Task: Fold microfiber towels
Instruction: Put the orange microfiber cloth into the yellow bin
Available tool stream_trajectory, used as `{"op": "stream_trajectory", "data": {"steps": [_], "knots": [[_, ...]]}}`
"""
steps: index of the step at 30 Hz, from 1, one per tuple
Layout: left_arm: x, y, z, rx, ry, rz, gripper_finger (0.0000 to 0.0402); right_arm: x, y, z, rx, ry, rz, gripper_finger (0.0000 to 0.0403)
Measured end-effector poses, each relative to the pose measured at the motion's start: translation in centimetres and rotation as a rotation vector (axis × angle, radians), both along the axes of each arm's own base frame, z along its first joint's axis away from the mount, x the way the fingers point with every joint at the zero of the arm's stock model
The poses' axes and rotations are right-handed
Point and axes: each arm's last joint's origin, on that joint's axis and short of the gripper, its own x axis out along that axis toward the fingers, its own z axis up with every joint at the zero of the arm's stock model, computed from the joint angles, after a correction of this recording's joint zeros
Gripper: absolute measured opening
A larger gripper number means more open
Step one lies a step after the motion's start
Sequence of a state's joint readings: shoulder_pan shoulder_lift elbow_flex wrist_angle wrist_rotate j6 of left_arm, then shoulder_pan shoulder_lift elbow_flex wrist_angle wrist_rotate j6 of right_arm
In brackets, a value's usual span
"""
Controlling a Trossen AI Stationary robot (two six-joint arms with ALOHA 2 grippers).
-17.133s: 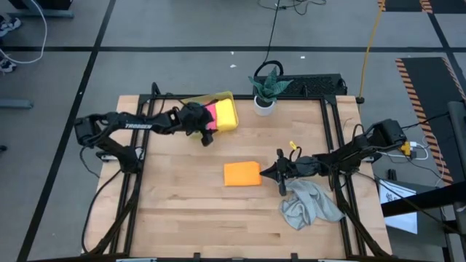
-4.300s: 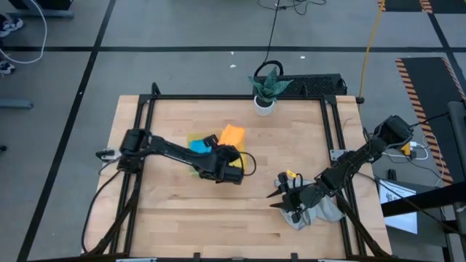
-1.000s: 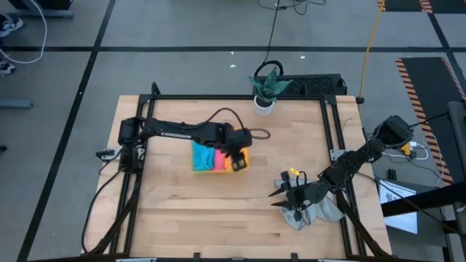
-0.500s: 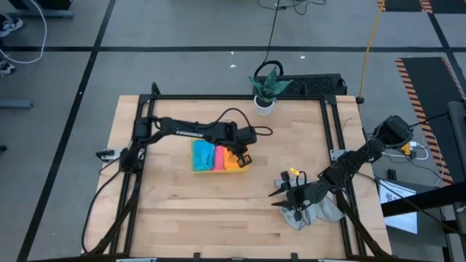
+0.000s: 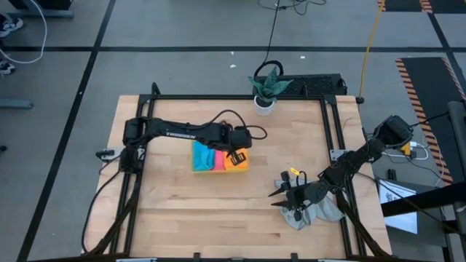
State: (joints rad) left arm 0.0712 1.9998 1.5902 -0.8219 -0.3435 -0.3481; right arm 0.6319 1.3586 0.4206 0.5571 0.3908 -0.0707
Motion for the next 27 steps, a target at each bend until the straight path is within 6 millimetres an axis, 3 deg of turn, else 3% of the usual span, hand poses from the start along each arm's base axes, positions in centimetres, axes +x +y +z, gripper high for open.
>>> {"op": "stream_trajectory", "data": {"steps": [5, 17, 22, 27], "knots": [[-0.5, 0.5, -1.4, 0.111, 0.084, 0.134, 0.0016, 0.0, 0.0, 0.0, 0.002, 0.0, -0.001, 0.0148], [-0.5, 0.3, -3.5, 0.111, 0.147, 0.135, 0.0015, 0.0, 0.0, 0.0, 0.0, 0.0, 0.0, 0.0148], [-0.8, 0.2, -3.5, 0.084, 0.176, 0.14, 0.0018, 0.0, 0.0, 0.0, -0.001, -0.001, 0.0, 0.0148], [-1.3, -1.3, -1.7, 0.075, 0.144, 0.122, 0.0003, 0.0, 0.0, 0.0, 0.0, -0.001, 0.0, 0.0148]]}}
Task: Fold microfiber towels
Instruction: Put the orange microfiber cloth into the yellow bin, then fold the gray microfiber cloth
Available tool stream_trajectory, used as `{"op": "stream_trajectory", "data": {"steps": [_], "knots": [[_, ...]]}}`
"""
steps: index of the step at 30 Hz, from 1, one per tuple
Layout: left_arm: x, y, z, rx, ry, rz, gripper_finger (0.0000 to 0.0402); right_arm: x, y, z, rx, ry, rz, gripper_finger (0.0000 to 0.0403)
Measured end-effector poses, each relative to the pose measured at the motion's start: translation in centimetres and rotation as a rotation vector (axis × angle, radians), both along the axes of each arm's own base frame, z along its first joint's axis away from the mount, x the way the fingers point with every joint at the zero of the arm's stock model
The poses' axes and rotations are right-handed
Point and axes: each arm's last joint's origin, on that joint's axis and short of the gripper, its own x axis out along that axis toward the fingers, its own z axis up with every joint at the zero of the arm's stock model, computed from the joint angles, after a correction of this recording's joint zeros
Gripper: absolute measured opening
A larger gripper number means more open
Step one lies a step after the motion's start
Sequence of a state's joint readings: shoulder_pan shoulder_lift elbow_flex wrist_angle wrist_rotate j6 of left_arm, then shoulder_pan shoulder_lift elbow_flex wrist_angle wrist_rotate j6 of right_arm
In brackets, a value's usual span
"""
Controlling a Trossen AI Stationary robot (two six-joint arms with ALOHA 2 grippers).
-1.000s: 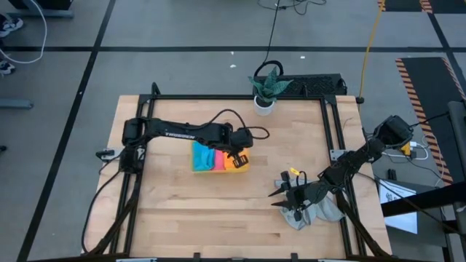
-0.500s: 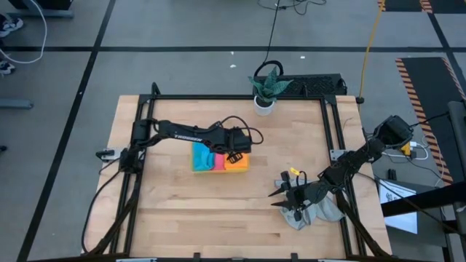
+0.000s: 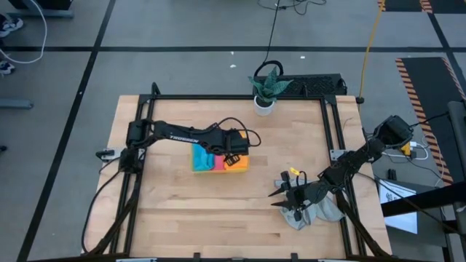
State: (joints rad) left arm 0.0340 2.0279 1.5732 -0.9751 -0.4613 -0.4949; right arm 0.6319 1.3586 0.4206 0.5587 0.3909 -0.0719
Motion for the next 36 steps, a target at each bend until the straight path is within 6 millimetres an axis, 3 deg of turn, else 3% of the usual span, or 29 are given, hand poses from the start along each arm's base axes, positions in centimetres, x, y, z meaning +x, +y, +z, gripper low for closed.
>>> {"op": "stream_trajectory", "data": {"steps": [6, 11, 17, 21, 28, 33, 36], "knots": [[0.1, -2.5, 0.5, -0.008, -0.013, -0.098, 0.0015, 0.0, 0.0, 0.0, 0.001, -0.001, -0.002, 0.0148], [0.3, -3.6, -0.9, -0.045, -0.035, -0.19, 0.0003, 0.0, 0.0, 0.1, 0.004, -0.005, -0.002, 0.0148], [-0.2, -3.1, -3.0, -0.061, -0.047, -0.182, 0.0014, 0.1, 0.0, 0.1, 0.006, -0.013, -0.001, 0.0148], [-0.3, -2.8, -3.1, -0.057, -0.031, -0.182, 0.0004, 0.1, 0.0, 0.2, -0.005, -0.02, 0.005, 0.0148], [-1.3, -4.0, 0.1, -0.054, -0.082, -0.225, 0.0022, 0.1, 0.0, 0.2, -0.004, -0.026, 0.006, 0.0148], [-2.7, -6.1, 2.6, -0.046, -0.112, -0.258, 0.0012, 0.1, 0.0, 0.2, -0.003, -0.023, 0.005, 0.0148], [-3.3, -8.0, 2.8, -0.004, -0.088, -0.326, 0.0003, 0.1, 0.0, 0.2, -0.003, -0.024, 0.005, 0.0148]]}}
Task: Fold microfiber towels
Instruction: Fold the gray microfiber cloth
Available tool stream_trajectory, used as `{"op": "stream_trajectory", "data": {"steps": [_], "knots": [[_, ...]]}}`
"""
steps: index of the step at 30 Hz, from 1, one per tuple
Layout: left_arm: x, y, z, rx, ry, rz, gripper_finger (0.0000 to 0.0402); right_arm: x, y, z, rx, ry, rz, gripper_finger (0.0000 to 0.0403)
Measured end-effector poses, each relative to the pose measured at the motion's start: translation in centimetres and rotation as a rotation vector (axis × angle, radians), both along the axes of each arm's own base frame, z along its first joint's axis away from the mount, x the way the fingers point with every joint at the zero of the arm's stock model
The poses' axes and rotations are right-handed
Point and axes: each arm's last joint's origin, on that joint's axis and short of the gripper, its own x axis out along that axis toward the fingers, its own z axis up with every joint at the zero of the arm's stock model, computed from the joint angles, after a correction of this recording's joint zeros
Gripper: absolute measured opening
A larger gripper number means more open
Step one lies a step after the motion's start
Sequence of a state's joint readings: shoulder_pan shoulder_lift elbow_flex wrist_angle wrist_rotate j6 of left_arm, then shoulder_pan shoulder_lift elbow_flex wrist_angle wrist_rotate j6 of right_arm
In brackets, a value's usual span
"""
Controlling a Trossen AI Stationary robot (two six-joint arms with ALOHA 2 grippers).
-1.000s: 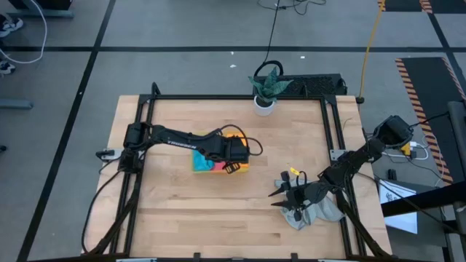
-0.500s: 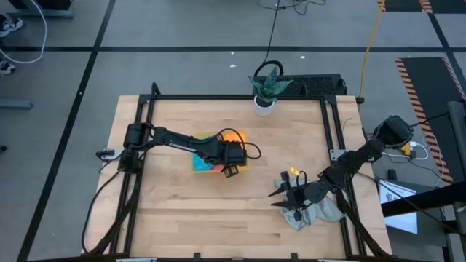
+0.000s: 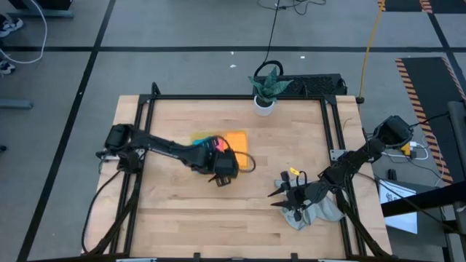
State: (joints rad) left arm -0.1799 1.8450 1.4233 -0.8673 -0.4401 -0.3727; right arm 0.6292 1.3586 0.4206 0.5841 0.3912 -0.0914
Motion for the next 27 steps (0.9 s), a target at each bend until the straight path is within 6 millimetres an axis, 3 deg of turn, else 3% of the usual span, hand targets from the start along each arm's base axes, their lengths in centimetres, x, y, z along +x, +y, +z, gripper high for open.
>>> {"op": "stream_trajectory", "data": {"steps": [8, 12, 17, 27], "knots": [[-1.3, -4.7, -2.6, 0.037, -0.036, -0.172, 0.0035, 0.0, 0.0, 0.0, 0.0, -0.003, 0.001, 0.0148], [-1.7, -5.9, -3.8, 0.009, -0.08, -0.208, 0.0036, 0.0, 0.0, 0.1, 0.001, -0.012, 0.003, 0.0148], [-2.2, -3.8, -6.0, 0.018, -0.049, -0.162, 0.0006, 0.1, 0.1, 0.4, -0.002, -0.039, 0.011, 0.0148], [-2.6, 1.8, -8.1, 0.083, 0.018, -0.065, 0.0006, 0.2, 0.1, 0.4, -0.004, -0.044, 0.011, 0.0148]]}}
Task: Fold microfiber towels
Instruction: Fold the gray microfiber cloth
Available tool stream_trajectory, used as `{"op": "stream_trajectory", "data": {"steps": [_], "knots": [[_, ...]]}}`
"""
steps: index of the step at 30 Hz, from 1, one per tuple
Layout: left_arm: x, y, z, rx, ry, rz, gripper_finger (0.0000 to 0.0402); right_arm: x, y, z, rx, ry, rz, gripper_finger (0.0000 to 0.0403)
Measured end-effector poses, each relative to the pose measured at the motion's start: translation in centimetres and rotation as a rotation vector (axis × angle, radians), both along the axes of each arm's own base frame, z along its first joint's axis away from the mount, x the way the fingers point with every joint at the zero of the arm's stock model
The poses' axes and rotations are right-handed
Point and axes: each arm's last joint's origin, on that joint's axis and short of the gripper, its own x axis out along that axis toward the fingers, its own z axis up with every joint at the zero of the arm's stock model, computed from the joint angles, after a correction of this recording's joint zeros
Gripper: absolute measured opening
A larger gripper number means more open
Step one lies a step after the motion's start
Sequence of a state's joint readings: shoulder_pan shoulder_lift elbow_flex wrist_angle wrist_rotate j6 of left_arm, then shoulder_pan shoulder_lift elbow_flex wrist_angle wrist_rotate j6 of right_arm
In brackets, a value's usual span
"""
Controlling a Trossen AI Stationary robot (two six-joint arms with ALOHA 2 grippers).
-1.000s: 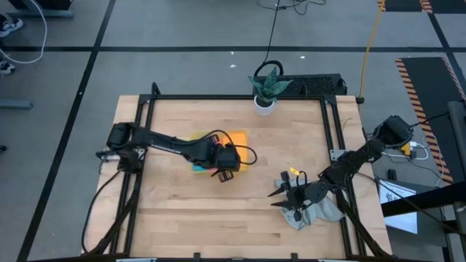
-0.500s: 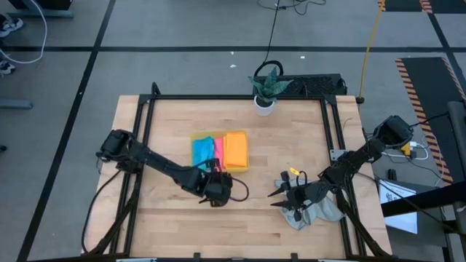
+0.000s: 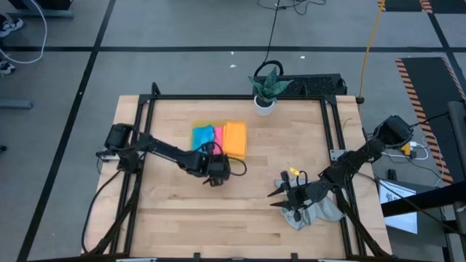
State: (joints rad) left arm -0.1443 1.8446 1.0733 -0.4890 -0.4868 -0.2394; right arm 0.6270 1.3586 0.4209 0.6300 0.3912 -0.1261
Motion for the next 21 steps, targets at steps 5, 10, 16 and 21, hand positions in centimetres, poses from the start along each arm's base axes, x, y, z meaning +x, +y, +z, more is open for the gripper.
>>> {"op": "stream_trajectory", "data": {"steps": [5, 10, 16, 21], "knots": [[0.8, 2.9, 0.3, 0.067, -0.045, 0.039, 0.0011, 0.0, -0.1, 0.0, -0.013, -0.004, -0.026, 0.0148], [1.5, 6.6, 0.7, 0.112, -0.088, 0.054, 0.0014, 0.1, -0.3, 0.0, -0.002, 0.001, -0.043, 0.0148], [1.2, 8.3, 1.1, 0.163, -0.081, 0.118, 0.0007, -0.1, -0.6, 1.1, 0.066, 0.095, -0.154, 0.0145], [1.7, 4.2, 1.7, 0.142, -0.149, 0.015, 0.0005, -0.4, -0.9, 2.3, 0.092, 0.377, -0.324, 0.014]]}}
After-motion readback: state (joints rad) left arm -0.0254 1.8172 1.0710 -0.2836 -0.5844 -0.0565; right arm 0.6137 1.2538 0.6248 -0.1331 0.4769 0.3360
